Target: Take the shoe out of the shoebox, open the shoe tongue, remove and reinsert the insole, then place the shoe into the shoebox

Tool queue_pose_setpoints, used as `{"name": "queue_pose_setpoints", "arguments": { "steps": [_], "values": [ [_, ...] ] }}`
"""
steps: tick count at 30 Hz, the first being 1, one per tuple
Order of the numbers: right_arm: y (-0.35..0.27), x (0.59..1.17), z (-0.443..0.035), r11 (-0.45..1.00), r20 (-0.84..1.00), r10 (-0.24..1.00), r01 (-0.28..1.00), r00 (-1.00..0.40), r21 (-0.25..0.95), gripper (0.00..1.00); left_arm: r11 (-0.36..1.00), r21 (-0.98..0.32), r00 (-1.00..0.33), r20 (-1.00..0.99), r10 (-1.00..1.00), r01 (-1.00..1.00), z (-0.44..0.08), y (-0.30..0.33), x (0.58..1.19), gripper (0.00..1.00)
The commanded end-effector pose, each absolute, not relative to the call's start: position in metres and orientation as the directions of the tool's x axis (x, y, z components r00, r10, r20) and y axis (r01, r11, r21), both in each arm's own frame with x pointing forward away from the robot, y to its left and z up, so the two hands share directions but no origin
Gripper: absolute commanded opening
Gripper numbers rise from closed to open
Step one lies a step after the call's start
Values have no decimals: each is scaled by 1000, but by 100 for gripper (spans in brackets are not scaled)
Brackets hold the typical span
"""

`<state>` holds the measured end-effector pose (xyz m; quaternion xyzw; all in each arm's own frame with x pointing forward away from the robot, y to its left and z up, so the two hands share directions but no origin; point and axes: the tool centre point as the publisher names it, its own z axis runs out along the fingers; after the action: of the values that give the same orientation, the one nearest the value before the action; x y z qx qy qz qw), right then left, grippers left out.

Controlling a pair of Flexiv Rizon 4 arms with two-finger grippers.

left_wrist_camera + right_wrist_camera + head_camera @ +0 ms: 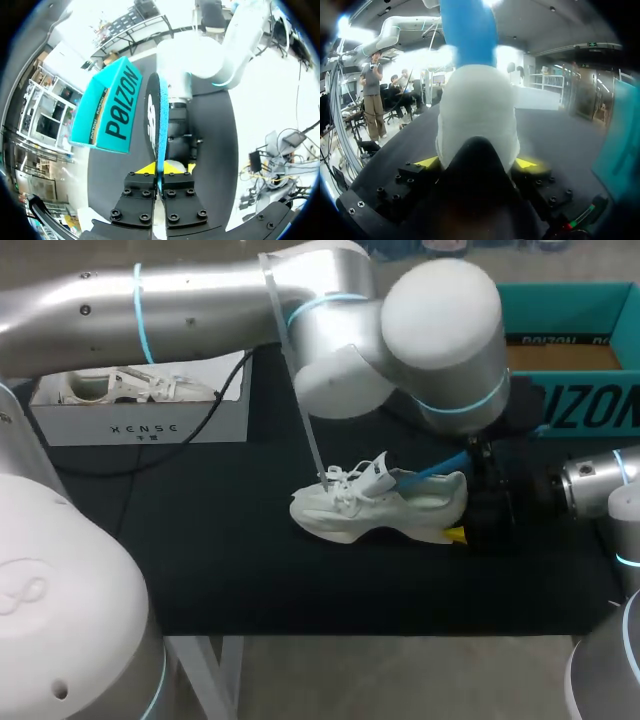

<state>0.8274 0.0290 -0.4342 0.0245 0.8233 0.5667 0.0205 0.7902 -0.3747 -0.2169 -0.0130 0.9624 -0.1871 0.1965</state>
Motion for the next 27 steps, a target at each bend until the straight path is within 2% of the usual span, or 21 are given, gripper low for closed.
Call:
{"name": "queue_pose_setpoints", "arguments": {
  "steps": [1,12,14,27],
  "values": [
    [31,828,-440,358,-5,65,19,-998,934,0,875,-477,-934,-345,-94,88,-156,-336,791,0],
    [31,828,-440,358,-5,65,19,-998,934,0,785,-609,-944,-312,-109,110,-71,-295,811,0],
    [31,828,-440,358,-5,65,19,-998,934,0,802,-596,-941,-283,-187,20,-61,-287,816,0],
    [31,828,-440,358,-5,65,19,-998,934,0,802,-596,-941,-283,-187,20,-61,-287,816,0]
  ]
}}
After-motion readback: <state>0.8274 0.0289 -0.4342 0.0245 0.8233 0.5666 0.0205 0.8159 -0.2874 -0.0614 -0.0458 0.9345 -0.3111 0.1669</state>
